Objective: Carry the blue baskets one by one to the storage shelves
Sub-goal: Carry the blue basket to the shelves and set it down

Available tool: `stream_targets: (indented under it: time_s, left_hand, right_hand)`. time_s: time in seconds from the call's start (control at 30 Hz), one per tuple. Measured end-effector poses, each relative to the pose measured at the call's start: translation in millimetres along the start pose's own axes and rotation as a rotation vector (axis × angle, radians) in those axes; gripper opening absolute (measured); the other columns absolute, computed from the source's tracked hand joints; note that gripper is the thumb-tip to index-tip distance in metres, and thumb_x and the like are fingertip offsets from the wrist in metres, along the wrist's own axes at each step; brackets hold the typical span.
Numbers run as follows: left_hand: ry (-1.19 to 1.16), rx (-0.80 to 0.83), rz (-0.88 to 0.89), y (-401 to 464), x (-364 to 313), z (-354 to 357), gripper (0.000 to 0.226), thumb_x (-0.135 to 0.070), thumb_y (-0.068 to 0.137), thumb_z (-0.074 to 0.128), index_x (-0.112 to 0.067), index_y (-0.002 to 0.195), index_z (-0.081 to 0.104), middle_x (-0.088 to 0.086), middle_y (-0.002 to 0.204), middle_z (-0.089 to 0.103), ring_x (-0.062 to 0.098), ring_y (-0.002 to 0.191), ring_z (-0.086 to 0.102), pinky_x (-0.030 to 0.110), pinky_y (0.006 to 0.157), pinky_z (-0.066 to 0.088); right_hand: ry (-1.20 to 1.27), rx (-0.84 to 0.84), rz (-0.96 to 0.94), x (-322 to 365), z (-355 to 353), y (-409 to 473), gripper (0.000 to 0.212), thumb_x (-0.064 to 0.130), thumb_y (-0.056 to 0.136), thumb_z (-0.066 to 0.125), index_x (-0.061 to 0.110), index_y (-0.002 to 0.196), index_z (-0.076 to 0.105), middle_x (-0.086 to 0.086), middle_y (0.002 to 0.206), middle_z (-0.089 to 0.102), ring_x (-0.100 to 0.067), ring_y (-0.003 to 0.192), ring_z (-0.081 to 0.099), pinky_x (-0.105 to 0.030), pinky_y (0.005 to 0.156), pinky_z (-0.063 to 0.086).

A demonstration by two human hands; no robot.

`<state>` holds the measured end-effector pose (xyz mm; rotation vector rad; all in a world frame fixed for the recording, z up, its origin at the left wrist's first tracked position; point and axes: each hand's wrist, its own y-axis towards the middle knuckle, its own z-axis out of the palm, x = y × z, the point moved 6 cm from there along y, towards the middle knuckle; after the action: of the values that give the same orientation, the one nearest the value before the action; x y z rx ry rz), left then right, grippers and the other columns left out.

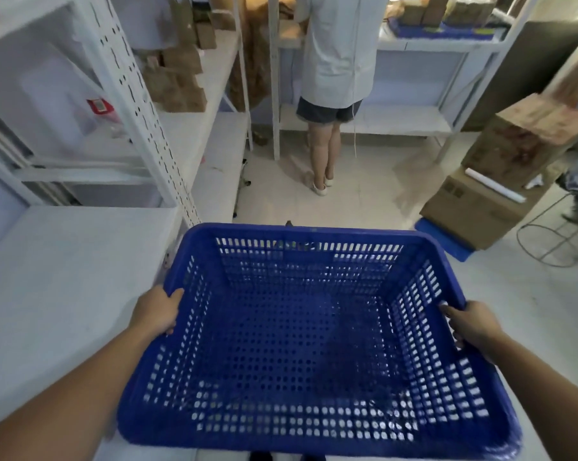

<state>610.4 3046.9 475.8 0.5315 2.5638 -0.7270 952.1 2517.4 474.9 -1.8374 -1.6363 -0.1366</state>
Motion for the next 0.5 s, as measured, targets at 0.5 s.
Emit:
stream_targets:
  time_s: [0.5]
  left_hand:
    - [0.017, -0.032, 0.006, 56, -23, -16, 0.047, -0.040, 0.107, 0.047, -0.002, 0.084, 0.062, 0.015, 0.060, 0.070, 0.029, 0.047, 0.067, 0.033, 0.056, 0.047]
  right_hand:
    - [0.013, 0.051, 0.023, 34, 7, 36, 0.042, 0.033, 0.096, 0.064, -0.008, 0.084, 0.067, -0.015, 0.049, 0.064, -0.030, 0.044, 0.059, -0.048, 0.066, 0.058]
